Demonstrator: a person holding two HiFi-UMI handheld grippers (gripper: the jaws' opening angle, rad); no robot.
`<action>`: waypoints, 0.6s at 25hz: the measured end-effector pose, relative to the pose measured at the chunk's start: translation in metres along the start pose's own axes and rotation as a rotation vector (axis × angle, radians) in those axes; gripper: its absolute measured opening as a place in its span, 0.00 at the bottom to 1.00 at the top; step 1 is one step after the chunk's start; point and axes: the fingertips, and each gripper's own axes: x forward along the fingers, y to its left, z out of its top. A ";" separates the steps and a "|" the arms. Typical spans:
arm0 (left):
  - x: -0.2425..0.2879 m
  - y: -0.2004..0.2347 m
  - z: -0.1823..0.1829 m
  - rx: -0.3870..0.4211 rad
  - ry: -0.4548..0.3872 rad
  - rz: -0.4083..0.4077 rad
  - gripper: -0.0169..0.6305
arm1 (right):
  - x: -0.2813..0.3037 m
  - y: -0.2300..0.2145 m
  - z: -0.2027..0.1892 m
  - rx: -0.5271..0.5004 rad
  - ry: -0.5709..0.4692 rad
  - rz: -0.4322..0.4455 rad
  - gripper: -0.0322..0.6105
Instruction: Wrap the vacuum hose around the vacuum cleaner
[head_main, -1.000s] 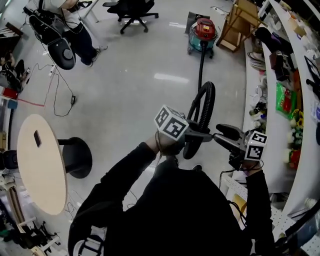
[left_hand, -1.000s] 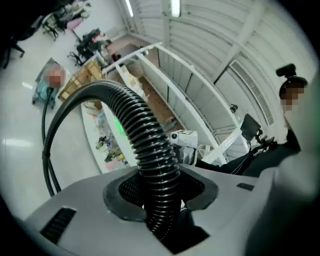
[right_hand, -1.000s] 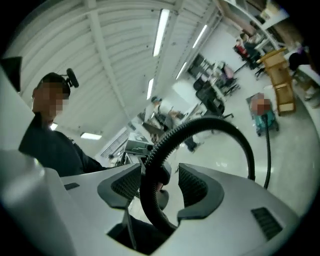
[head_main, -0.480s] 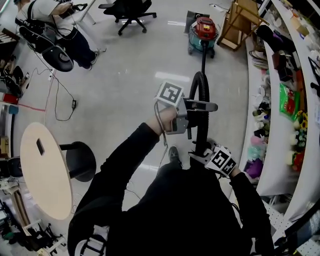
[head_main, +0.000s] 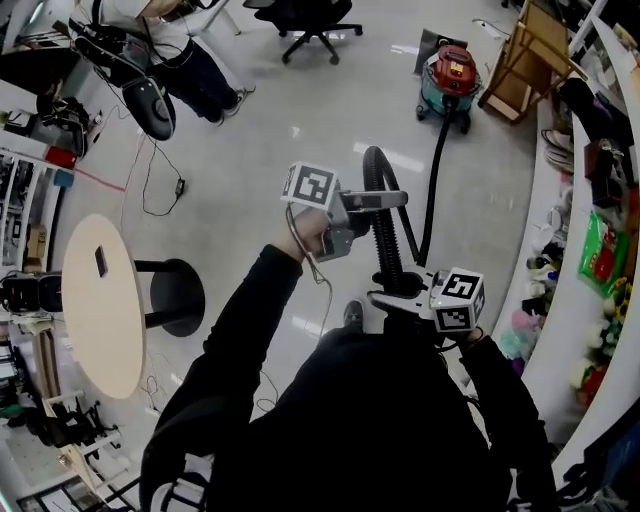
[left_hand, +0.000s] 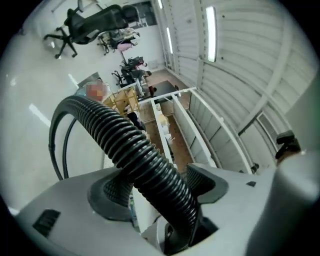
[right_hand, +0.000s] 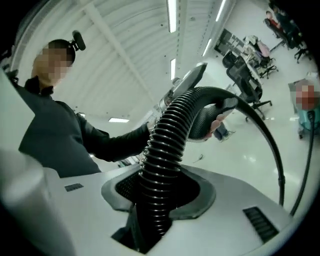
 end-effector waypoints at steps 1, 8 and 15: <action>-0.002 -0.003 0.005 -0.033 -0.014 -0.033 0.55 | -0.003 0.002 0.007 0.006 0.001 0.066 0.30; -0.031 -0.024 0.028 0.043 -0.131 -0.250 0.55 | -0.051 0.001 0.065 0.053 -0.079 0.298 0.30; -0.074 0.109 -0.005 0.400 -0.138 0.544 0.55 | -0.085 -0.012 0.149 0.167 -0.209 0.342 0.30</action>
